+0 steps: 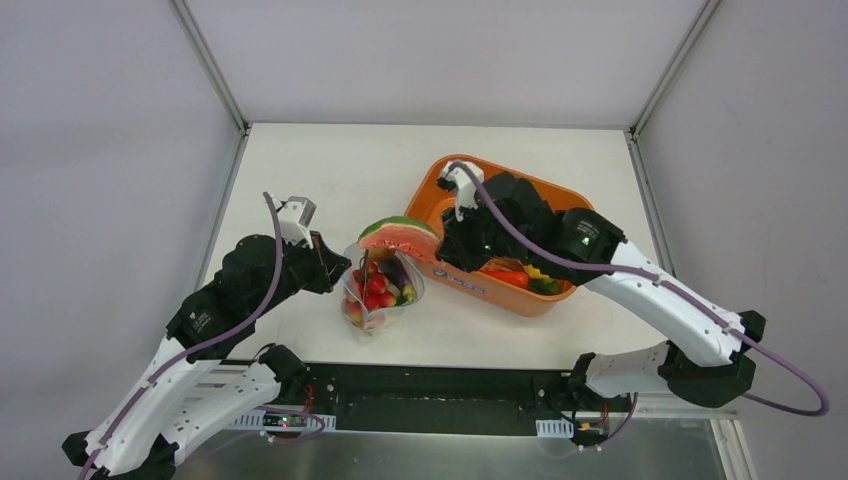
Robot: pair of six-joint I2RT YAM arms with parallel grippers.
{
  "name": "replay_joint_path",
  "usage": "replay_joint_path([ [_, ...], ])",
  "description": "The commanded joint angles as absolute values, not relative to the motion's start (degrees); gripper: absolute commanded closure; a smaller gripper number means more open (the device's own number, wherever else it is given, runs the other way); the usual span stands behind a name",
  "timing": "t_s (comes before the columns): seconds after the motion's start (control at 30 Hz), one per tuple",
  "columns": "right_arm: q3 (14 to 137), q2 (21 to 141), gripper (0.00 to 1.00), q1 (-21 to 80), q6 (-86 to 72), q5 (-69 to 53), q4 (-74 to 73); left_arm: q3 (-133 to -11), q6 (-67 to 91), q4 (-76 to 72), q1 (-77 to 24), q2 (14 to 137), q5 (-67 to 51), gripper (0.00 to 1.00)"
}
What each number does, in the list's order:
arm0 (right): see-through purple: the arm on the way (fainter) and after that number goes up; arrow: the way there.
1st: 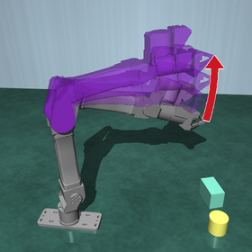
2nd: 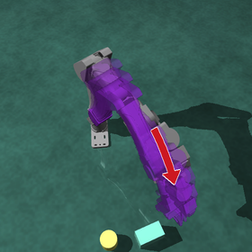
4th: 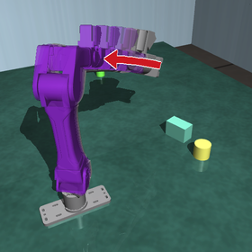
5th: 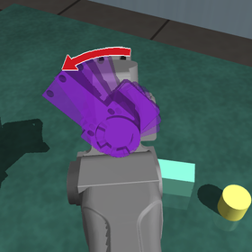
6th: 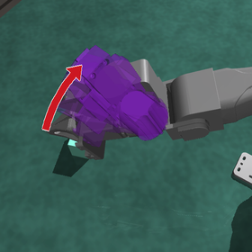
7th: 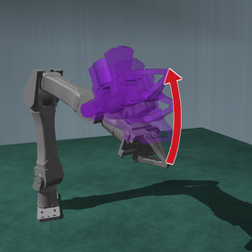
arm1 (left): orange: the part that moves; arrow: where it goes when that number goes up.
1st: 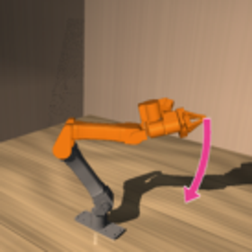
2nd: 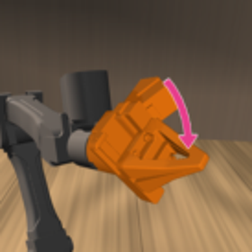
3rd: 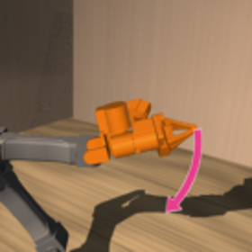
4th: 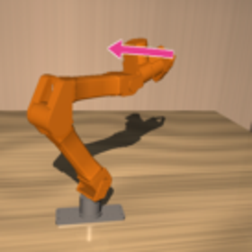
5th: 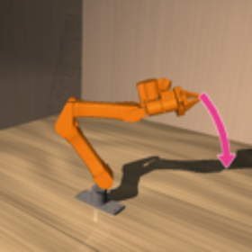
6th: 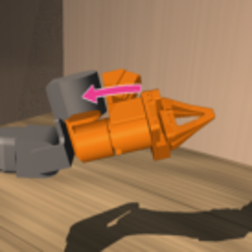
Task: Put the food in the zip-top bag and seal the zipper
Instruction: Place the fake fruit in the zipper food storage bag.
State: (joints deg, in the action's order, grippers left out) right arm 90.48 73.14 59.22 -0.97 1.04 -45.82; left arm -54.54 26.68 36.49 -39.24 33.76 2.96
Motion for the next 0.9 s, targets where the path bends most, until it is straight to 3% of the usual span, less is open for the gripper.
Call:
replay_joint_path([
  [0.0, 93.3, 75.7, 0.98, 64.7, 1.8, 12.2, -56.0, -57.2, 27.9, 34.0, -38.7, 33.6, 2.6, 1.00],
  [0.6, 108.0, 92.6, 0.95, 79.0, 10.0, 29.2, -68.1, -58.4, 28.1, 33.8, -38.7, 35.7, -1.8, 1.00],
  [0.87, 105.9, 93.4, 0.90, 81.2, 19.3, 33.5, -57.5, -58.0, 28.0, 33.8, -38.7, 35.1, -1.7, 1.00],
])
